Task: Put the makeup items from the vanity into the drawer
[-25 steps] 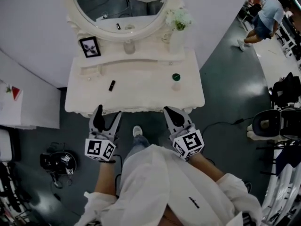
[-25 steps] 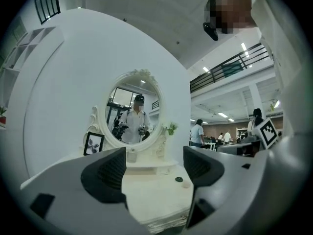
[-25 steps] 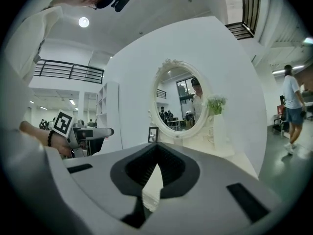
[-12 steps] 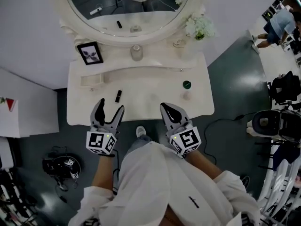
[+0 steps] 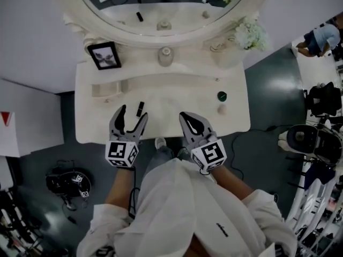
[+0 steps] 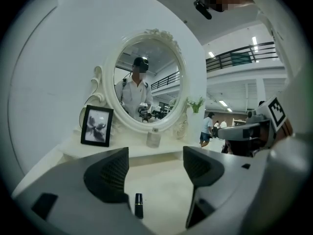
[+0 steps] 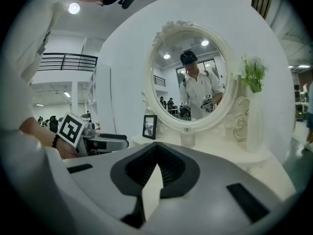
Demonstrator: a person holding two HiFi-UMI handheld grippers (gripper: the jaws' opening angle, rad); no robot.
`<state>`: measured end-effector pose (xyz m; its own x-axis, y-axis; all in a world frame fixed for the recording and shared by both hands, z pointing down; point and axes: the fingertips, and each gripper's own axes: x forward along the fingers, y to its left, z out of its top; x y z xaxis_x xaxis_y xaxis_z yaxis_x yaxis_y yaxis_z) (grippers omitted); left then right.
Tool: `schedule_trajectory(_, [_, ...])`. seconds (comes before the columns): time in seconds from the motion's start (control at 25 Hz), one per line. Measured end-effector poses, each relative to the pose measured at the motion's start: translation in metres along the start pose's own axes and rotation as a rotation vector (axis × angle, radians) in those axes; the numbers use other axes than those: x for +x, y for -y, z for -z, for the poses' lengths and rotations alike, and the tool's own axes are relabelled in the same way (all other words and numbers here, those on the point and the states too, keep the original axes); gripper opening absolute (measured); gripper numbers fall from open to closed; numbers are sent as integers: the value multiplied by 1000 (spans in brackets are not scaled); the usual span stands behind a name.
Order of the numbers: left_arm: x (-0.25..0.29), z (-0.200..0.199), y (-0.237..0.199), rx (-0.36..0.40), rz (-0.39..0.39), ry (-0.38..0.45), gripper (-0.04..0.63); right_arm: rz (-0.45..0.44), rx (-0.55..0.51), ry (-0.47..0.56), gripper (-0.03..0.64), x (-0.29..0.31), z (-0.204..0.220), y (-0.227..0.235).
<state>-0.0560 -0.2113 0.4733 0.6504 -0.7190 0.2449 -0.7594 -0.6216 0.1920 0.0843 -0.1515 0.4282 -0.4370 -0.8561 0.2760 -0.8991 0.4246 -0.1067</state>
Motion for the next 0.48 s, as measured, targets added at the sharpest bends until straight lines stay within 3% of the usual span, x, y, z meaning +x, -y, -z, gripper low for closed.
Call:
schedule_trajectory(0.32, [24,44,-10,-26,-71,-92,354,-102,10,-68,18,42,35,-4])
schedule_trajectory(0.48, [34,64,-13,-3,-120,-146,354,-162,26,-113,17,62,57,-12])
